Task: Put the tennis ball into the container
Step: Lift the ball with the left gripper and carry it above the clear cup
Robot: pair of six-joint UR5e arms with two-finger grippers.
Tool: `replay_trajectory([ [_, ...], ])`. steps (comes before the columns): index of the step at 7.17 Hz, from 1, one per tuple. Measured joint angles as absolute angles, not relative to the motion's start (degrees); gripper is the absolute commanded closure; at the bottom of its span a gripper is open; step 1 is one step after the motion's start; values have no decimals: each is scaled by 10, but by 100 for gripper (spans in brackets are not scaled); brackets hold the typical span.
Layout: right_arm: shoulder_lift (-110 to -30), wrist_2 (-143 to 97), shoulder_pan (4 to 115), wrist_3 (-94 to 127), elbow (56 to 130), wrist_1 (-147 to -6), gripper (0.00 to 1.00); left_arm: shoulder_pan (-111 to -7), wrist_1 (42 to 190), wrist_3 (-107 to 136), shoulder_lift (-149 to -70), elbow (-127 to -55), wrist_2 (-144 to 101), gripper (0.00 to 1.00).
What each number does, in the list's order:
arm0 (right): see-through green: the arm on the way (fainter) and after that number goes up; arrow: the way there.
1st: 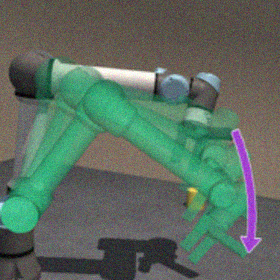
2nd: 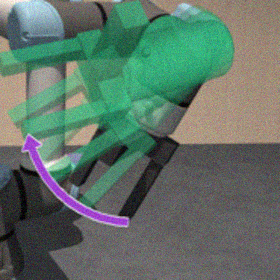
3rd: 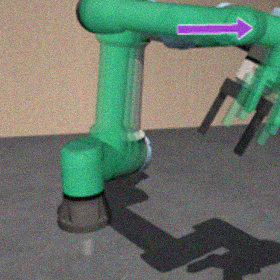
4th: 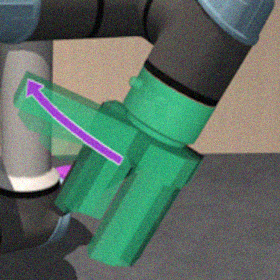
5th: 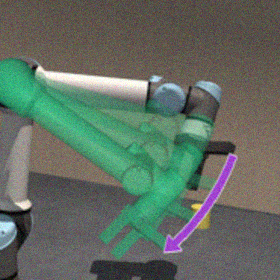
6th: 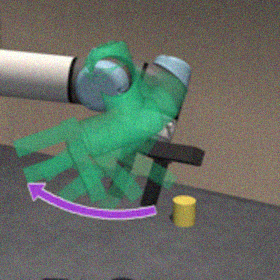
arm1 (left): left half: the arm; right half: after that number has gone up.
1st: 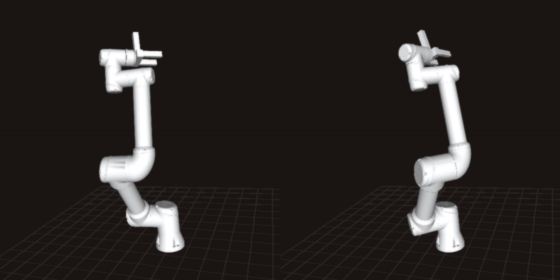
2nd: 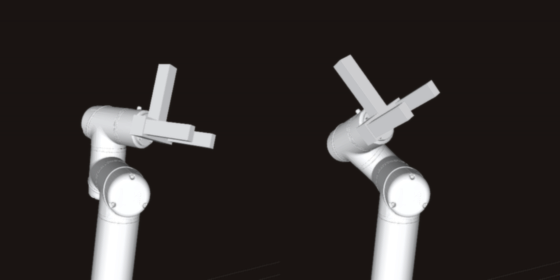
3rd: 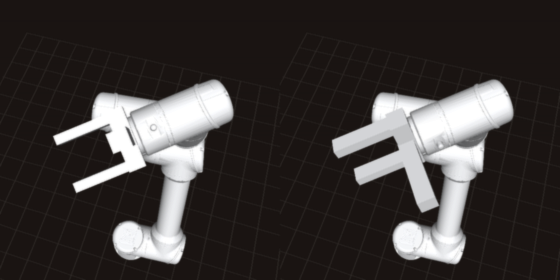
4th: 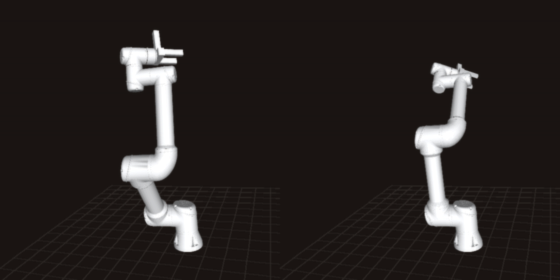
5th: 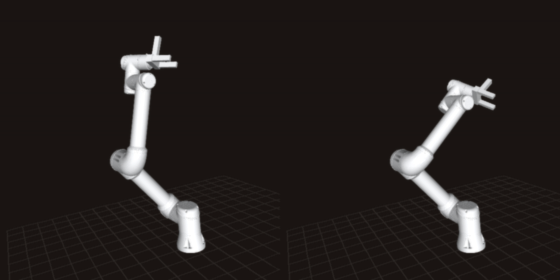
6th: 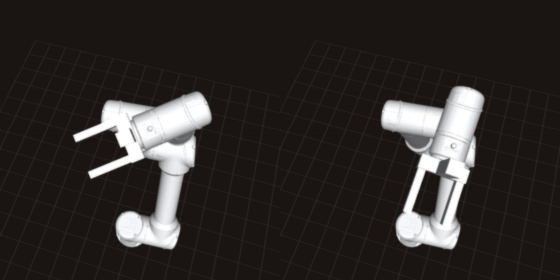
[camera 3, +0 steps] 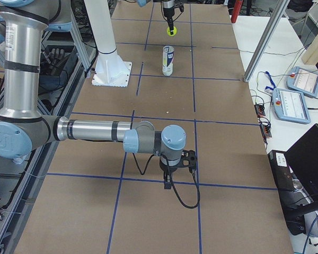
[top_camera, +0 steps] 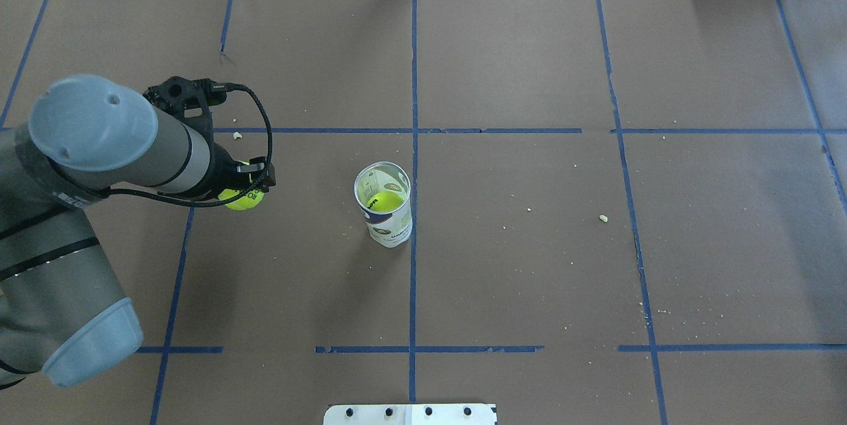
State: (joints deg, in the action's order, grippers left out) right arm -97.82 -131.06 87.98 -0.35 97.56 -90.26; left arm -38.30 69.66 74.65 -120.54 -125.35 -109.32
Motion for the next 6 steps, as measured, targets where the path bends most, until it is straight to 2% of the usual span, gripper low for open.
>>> replay_trajectory([
  [2, -978, -1311, 880, -4, 976, -903, 0, -384, 618, 770, -1302, -1236, -1124, 100],
  [4, -978, -1310, 880, -4, 976, -903, 0, -379, 600, 814, -1396, -1155, -1133, 100],
  [6, -978, -1310, 880, -4, 976, -903, 0, -364, 600, 834, -1444, -1087, -1134, 95],
])
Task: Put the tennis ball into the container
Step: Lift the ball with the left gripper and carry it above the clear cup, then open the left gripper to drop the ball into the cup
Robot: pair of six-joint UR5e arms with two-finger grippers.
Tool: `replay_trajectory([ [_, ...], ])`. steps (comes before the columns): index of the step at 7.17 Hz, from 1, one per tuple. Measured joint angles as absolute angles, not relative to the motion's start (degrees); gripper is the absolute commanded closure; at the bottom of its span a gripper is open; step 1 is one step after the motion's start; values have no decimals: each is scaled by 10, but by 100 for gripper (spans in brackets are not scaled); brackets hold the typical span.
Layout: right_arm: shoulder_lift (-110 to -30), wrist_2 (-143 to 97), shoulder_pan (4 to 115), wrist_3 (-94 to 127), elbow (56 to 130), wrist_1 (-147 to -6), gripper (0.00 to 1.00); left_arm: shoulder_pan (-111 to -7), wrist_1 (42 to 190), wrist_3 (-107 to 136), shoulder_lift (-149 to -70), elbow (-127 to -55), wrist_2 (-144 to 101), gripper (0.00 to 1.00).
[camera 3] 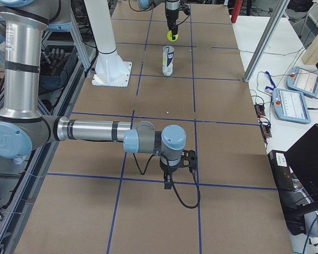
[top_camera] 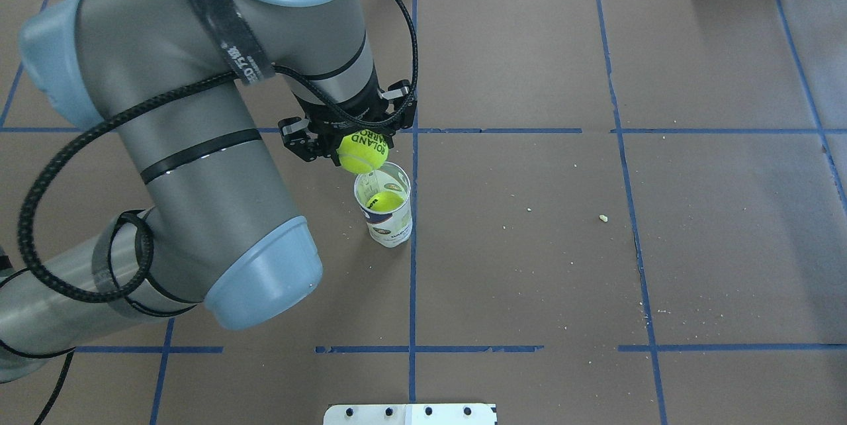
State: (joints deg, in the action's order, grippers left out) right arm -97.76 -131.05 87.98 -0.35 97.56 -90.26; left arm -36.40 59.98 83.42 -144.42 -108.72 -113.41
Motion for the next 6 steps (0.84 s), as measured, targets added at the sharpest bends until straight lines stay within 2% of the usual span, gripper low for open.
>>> replay_trajectory([
  [1, -978, -1310, 880, -4, 976, -903, 0, -355, 601, 836, -1448, -1073, -1133, 88],
  [2, -978, -1310, 880, -4, 976, -903, 0, -348, 603, 837, -1449, -1065, -1132, 65],
  [3, -978, -1311, 880, -4, 976, -903, 0, -345, 605, 836, -1448, -1060, -1131, 18],
  [4, -978, -1311, 880, -4, 976, -903, 0, -343, 605, 835, -1448, -1059, -1130, 0],
  [6, -978, -1311, 880, -3, 976, -903, 0, -343, 606, 833, -1448, -1061, -1130, 0],
])
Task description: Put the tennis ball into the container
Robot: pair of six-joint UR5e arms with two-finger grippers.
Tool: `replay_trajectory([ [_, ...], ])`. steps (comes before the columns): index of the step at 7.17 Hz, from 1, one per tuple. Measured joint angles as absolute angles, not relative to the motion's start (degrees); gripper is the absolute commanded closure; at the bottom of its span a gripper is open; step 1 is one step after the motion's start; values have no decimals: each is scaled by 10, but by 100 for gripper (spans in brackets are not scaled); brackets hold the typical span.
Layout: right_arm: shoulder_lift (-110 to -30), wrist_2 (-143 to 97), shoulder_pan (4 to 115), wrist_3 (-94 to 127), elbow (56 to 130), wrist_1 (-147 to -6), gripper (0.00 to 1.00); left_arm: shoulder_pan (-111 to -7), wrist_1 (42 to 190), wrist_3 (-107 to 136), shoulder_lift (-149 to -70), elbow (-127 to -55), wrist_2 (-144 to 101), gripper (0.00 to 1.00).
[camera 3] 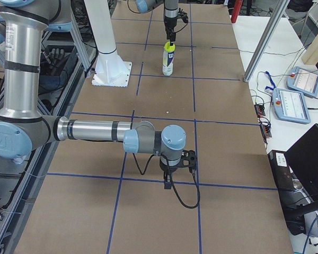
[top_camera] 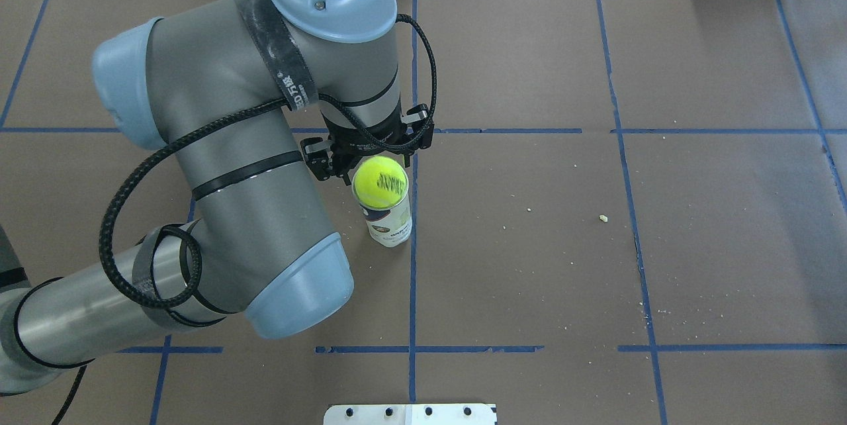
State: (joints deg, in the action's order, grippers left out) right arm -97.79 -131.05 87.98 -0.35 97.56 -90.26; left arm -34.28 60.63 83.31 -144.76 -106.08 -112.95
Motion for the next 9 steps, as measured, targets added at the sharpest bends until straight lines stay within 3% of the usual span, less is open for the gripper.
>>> replay_trajectory([
  [4, -978, -1310, 880, -4, 976, -903, 0, -354, 608, 765, -1418, -1108, -1131, 0],
  [9, -978, -1310, 880, -4, 976, -903, 0, -570, 711, 364, -1201, -1146, -1252, 0],
])
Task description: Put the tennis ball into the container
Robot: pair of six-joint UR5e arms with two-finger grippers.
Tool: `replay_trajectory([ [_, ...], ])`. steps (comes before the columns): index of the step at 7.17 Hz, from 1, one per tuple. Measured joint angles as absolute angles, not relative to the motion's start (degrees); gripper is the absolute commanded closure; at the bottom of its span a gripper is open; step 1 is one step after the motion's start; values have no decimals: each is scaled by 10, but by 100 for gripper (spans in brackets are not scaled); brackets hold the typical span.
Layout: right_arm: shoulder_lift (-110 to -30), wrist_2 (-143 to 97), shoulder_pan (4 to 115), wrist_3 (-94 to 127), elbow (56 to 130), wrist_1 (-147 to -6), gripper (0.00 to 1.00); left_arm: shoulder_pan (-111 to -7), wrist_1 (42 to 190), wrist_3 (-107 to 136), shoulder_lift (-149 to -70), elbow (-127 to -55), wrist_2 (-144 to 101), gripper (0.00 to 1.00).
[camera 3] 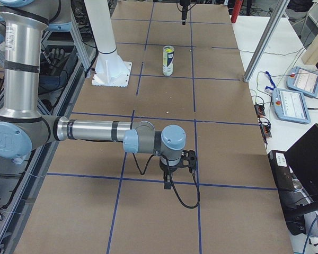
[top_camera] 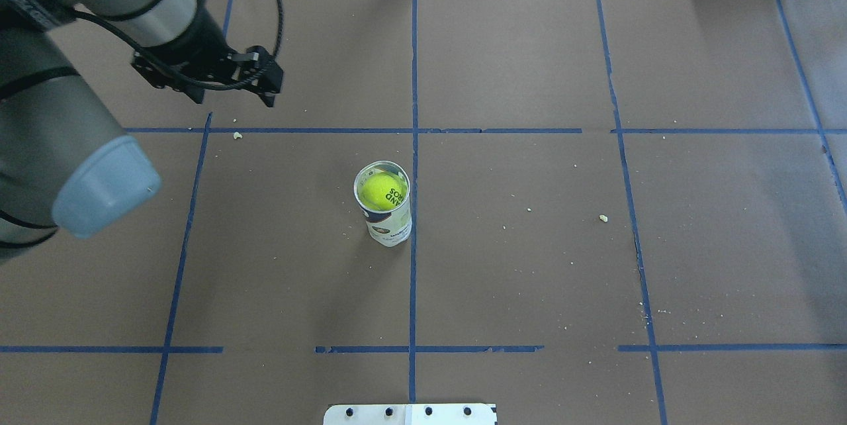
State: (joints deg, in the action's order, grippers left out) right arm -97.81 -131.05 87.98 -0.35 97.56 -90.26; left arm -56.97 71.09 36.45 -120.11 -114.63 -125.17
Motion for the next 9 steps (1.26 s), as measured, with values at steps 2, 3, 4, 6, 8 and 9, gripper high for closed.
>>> replay_trajectory([
  [2, -978, -1310, 880, -4, 976, -903, 0, -671, 721, 186, -1108, -1128, -1302, 0],
  [3, -978, -1310, 880, -4, 976, -903, 0, -718, 725, 116, -1075, -1106, -1313, 0],
  [4, -978, -1310, 880, -4, 976, -903, 0, -758, 731, 58, -1048, -1083, -1318, 0],
  [6, -978, -1310, 880, -4, 976, -903, 0, -824, 774, -51, -981, -1040, -1323, 0],
  [8, -978, -1310, 880, -4, 976, -903, 0, -869, 859, -108, -905, -993, -1345, 0],
  [9, -978, -1310, 880, -4, 976, -903, 0, -884, 886, -114, -884, -977, -1353, 0],
])
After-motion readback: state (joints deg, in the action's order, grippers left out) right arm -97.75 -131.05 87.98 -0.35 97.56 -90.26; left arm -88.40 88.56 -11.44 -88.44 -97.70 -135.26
